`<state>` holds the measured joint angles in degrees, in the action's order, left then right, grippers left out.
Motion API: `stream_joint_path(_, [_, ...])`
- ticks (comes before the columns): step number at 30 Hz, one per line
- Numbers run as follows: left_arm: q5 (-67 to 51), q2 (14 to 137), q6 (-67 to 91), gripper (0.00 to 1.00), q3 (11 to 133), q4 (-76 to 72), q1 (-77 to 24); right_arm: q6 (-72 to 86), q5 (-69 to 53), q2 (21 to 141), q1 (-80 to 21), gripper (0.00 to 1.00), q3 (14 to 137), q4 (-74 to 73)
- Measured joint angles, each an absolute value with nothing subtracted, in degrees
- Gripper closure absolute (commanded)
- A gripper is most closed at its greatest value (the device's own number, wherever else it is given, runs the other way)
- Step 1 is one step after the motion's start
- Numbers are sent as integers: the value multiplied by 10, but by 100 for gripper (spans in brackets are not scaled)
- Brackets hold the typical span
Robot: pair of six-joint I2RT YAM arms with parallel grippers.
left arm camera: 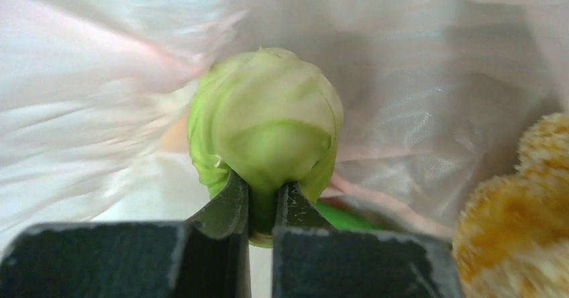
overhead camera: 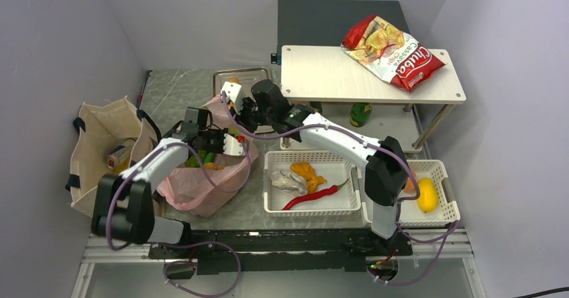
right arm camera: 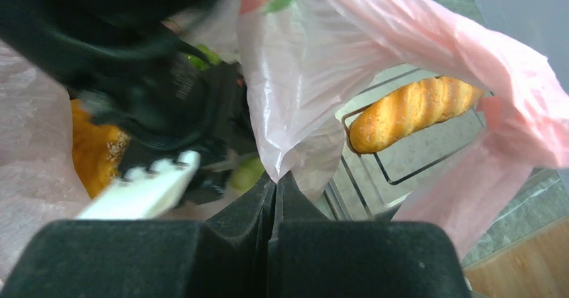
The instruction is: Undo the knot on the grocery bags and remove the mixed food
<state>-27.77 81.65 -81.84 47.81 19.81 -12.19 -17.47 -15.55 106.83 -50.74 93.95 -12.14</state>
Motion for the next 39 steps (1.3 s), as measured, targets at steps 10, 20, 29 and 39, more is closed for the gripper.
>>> stream_joint_path(10, [-317,576,-779,100,482,345,-121,-175,-163,1065,-492,100,910,-119])
stream_joint_path(20, [-373,393,-690,100,555,501,-103,-169,-191,1057,-488,100,901,-108])
stream_joint_path(29, [-406,387,-602,100,578,457,-332,-167,-227,1057,-487,100,901,-106])
stream_joint_path(39, [-218,630,-582,99,547,228,-612,-197,-240,1057,-480,100,904,-114])
